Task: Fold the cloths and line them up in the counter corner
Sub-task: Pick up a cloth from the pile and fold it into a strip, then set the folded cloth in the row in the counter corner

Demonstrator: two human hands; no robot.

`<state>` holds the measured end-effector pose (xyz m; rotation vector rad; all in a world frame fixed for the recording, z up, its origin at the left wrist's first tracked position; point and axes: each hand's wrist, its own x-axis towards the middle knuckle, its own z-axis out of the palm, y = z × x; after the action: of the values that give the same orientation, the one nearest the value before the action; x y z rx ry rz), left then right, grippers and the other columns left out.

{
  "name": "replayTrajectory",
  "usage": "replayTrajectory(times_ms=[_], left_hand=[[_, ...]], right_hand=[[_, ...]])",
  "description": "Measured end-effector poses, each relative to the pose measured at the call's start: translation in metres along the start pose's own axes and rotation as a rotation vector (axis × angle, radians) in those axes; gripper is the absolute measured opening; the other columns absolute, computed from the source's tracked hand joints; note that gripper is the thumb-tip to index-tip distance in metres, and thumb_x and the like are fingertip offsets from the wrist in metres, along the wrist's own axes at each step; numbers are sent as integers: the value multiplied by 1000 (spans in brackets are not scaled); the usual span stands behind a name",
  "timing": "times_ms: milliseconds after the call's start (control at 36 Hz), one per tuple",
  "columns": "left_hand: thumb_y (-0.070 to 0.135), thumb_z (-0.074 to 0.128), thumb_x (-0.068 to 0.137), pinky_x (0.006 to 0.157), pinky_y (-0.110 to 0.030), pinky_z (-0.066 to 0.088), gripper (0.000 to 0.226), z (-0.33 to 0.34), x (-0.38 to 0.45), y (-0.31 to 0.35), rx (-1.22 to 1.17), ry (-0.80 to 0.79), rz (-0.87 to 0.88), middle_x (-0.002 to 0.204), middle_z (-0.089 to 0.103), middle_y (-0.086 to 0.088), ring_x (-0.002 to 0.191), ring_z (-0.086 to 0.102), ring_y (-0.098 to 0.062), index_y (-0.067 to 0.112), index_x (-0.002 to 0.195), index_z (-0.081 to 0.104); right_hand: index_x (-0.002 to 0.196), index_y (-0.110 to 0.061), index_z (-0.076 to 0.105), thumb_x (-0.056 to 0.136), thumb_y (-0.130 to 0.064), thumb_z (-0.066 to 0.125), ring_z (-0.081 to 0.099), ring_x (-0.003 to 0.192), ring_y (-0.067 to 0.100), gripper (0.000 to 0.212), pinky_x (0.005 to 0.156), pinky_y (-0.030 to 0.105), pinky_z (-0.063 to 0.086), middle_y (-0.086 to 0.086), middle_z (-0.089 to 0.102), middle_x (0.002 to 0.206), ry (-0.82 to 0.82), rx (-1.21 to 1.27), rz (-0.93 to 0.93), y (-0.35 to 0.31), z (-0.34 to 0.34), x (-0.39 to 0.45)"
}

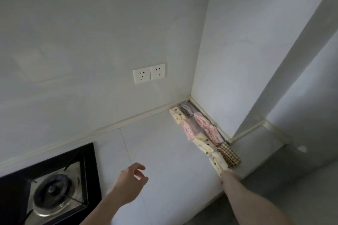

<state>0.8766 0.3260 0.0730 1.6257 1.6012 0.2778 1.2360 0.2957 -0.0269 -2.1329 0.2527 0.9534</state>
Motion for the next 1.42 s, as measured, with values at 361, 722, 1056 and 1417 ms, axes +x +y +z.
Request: replayTrajectory(times_ms=[361,722,1056,1417], left_hand=[[32,70,90,65,-15,47,18,6,-6,-5,41,57,-87,94,67,17,81,65,-1,35,105,63],[34,72,88,76,-20,50,19,-12,-65,-52,-43,132,-157,96,67,16,87,63,-3,36,104,63],[32,74,87,76,-9,46,25,-76,-226,-174,-234,397,-286,98,69,15,91,63,1,31,111,67],[34,70,89,83,-26,55,23,-138,-422,-335,-311,670,-517,106,65,15,94,64,-4,32,111,63]], right_hand=[[118,-22,68,83,-18,58,53,107,37,36,89,47,50,14,53,120,169,-738,-506,-1,11,13],[113,-17,71,85,-4,65,53,119,41,32,97,53,47,13,57,133,-57,-488,-802,19,66,-80],[126,-14,61,87,-4,62,54,124,26,40,102,29,40,8,54,133,-769,-685,-1105,151,141,-293],[111,-37,60,89,-16,65,53,107,3,30,81,18,43,-11,54,121,-1363,-888,-1279,333,165,-520]])
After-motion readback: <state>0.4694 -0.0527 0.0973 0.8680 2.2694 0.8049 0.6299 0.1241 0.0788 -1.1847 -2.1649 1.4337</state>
